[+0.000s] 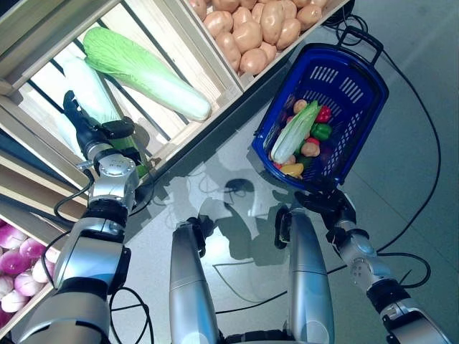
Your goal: Put vegetables into the basket
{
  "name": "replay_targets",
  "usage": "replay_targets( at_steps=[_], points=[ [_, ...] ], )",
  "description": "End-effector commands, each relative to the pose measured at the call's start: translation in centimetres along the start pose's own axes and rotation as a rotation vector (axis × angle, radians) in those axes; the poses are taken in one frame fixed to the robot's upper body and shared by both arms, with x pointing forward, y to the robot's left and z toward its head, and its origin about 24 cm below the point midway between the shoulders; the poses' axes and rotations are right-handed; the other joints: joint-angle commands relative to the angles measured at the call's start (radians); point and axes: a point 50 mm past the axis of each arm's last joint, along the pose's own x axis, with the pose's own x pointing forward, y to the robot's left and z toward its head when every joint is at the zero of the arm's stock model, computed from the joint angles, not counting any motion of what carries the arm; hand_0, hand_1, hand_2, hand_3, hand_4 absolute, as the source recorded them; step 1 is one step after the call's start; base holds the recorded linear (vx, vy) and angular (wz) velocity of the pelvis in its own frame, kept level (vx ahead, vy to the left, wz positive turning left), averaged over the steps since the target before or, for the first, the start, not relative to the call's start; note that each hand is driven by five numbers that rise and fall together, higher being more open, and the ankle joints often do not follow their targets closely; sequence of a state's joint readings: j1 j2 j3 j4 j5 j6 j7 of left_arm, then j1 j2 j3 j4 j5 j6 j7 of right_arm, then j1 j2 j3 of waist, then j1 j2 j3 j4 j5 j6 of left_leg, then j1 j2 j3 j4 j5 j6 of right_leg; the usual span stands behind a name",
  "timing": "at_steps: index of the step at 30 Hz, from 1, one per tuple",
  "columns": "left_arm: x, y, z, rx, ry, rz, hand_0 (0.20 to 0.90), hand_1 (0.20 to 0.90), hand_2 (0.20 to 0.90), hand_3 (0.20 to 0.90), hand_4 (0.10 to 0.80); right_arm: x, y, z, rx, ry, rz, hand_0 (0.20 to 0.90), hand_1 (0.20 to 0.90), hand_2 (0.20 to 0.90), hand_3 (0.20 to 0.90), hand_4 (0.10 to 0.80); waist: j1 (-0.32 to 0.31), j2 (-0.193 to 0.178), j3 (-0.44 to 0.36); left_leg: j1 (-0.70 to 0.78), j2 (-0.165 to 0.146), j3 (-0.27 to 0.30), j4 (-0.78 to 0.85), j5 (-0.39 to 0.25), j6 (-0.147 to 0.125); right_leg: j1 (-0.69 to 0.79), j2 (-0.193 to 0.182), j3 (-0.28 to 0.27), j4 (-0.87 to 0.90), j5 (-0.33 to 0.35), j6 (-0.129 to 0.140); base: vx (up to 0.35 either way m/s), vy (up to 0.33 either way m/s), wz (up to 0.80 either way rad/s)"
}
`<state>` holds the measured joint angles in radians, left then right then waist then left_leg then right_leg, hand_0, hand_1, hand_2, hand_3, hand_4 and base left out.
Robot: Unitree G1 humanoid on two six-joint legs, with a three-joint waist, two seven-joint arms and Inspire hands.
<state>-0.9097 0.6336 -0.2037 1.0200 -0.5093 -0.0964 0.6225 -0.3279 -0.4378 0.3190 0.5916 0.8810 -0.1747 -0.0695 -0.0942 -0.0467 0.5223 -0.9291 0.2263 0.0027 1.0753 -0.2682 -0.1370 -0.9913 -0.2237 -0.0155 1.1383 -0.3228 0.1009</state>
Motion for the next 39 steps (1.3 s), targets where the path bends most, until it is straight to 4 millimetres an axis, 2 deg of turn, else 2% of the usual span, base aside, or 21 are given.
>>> replay_targets(
  at_steps=[1,2,4,12,18,25,26,27,32,39],
  points=[
    [0.6,0.5,-0.7,-0.057,0.097,-0.030,0.900,0.900,0.900,0.900,0.800,0.5,0.9,2.4,0.052,-0.114,0.004,0.900,0.900,0.900,0.900,0.800,-0.013,-0.001,-0.002,0.080,0.003,0.040,-0.012,-0.096,0.041,0.116,-0.043,0.003,-0.034,-0.034,-0.013,0.000,0.000,0.00],
    [0.6,0.5,-1.0,-0.060,0.114,-0.034,0.900,0.900,0.900,0.900,0.800,0.5,0.9,2.4,0.053,-0.115,0.003,0.900,0.900,0.900,0.900,0.800,-0.014,-0.001,-0.002,0.080,0.003,0.041,-0.013,-0.095,0.041,0.115,-0.043,0.003,-0.034,-0.034,-0.013,0.000,0.000,0.00],
    [0.1,0.3,-2.9,-0.066,0.225,-0.058,0.900,0.900,0.900,0.900,0.800,0.7,1.2,2.6,0.066,-0.121,-0.008,0.900,0.900,0.900,0.900,0.800,-0.014,-0.003,-0.002,0.074,0.005,0.042,-0.017,-0.089,0.041,0.111,-0.045,-0.001,-0.037,-0.031,-0.012,0.000,0.000,0.00],
    [-1.7,-1.4,-6.4,-0.022,0.451,-0.226,0.900,0.900,0.900,0.900,0.800,1.3,2.2,3.6,0.087,-0.137,-0.009,0.900,0.900,0.900,0.900,0.800,-0.011,-0.011,-0.002,0.079,0.006,0.045,-0.030,-0.084,0.046,0.114,-0.049,-0.016,-0.042,-0.028,-0.015,-0.025,-0.030,-0.01],
    [-2.8,-2.2,-7.7,-0.028,0.533,-0.294,0.900,0.900,0.900,0.900,0.800,1.4,2.6,3.6,0.081,-0.136,0.009,0.900,0.900,0.900,0.900,0.800,-0.013,-0.009,-0.002,0.106,0.012,0.056,-0.056,-0.075,0.049,0.138,-0.050,-0.022,-0.062,-0.022,-0.014,0.000,0.000,0.00],
    [-3.3,-3.2,-7.6,-0.067,0.561,-0.360,0.900,0.900,0.900,0.900,0.800,1.7,3.1,3.6,0.076,-0.134,0.010,0.900,0.900,0.900,0.900,0.800,-0.015,-0.005,-0.002,0.132,0.017,0.066,-0.084,-0.062,0.051,0.164,-0.046,-0.026,-0.079,-0.018,-0.014,-0.003,-0.005,0.00],
    [-3.4,-3.5,-7.5,-0.067,0.551,-0.372,0.516,0.516,0.516,0.516,0.544,1.7,3.0,3.5,0.076,-0.132,0.006,0.900,0.900,0.900,0.900,0.800,-0.014,-0.004,-0.002,0.138,0.018,0.067,-0.089,-0.058,0.050,0.170,-0.045,-0.028,-0.083,-0.017,-0.015,-0.027,-0.037,0.00],
    [-3.5,-3.6,-7.4,-0.066,0.535,-0.373,0.300,0.300,0.300,0.300,0.400,1.6,3.1,3.5,0.078,-0.133,0.004,0.900,0.900,0.900,0.900,0.800,-0.013,-0.003,-0.002,0.143,0.018,0.068,-0.095,-0.055,0.050,0.175,-0.044,-0.029,-0.086,-0.016,-0.015,0.000,0.000,0.00],
    [-3.7,-3.8,-7.2,-0.053,0.505,-0.385,0.300,0.300,0.300,0.300,0.400,1.5,3.1,3.6,0.086,-0.145,0.000,0.900,0.900,0.900,0.900,0.800,-0.010,-0.003,-0.002,0.176,0.021,0.074,-0.128,-0.041,0.053,0.206,-0.038,-0.033,-0.105,-0.012,-0.016,-0.012,-0.023,0.01],
    [-3.5,-2.8,-7.6,-0.048,0.484,-0.336,0.300,0.300,0.300,0.300,0.400,1.1,2.6,3.8,0.101,-0.181,-0.006,0.900,0.900,0.900,0.900,0.800,-0.010,0.005,-0.018,0.267,0.020,0.090,-0.187,-0.024,0.056,0.290,-0.032,-0.042,-0.145,-0.009,-0.020,-0.003,-0.030,-0.02]
  ],
)
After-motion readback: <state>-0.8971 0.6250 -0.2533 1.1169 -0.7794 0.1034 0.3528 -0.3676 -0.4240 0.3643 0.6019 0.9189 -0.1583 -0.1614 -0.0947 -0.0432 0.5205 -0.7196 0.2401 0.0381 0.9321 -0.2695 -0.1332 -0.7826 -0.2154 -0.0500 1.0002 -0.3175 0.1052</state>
